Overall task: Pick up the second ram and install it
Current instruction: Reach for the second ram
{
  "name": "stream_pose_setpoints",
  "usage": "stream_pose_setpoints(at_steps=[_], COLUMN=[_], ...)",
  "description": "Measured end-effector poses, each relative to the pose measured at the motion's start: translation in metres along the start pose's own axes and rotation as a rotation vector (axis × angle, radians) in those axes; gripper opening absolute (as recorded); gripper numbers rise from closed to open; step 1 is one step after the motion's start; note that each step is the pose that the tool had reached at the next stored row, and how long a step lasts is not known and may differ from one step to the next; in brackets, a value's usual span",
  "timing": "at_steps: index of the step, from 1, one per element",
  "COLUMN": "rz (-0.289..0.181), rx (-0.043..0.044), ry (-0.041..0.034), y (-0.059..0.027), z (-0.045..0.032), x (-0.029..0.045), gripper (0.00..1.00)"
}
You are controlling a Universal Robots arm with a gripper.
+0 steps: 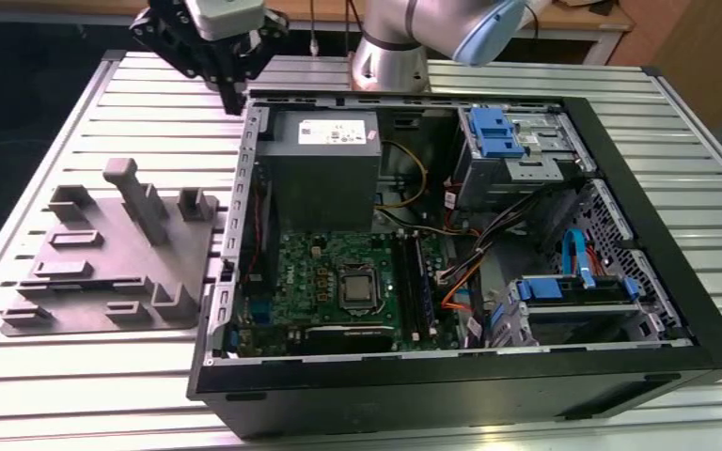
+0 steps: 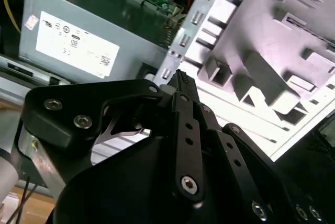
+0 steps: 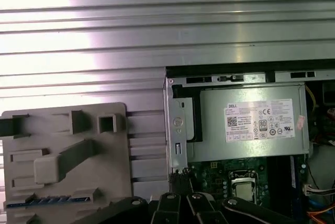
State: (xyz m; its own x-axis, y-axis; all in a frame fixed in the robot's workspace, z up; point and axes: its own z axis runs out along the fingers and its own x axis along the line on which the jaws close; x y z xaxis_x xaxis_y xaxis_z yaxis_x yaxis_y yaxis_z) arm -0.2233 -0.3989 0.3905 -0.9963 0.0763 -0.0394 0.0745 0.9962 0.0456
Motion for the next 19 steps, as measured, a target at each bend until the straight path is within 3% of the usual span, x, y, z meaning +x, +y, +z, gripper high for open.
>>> stream_pose_setpoints(at_steps=[10,19], rz=[0.000,0.000], rx=[0.0000,-0.0001], ry=[-0.0026,-0.0026], y=[-0.0027,-0.0060], z=[0.0019,0.0075], x=[0.0337,0.0546], gripper=[0.10,0.10])
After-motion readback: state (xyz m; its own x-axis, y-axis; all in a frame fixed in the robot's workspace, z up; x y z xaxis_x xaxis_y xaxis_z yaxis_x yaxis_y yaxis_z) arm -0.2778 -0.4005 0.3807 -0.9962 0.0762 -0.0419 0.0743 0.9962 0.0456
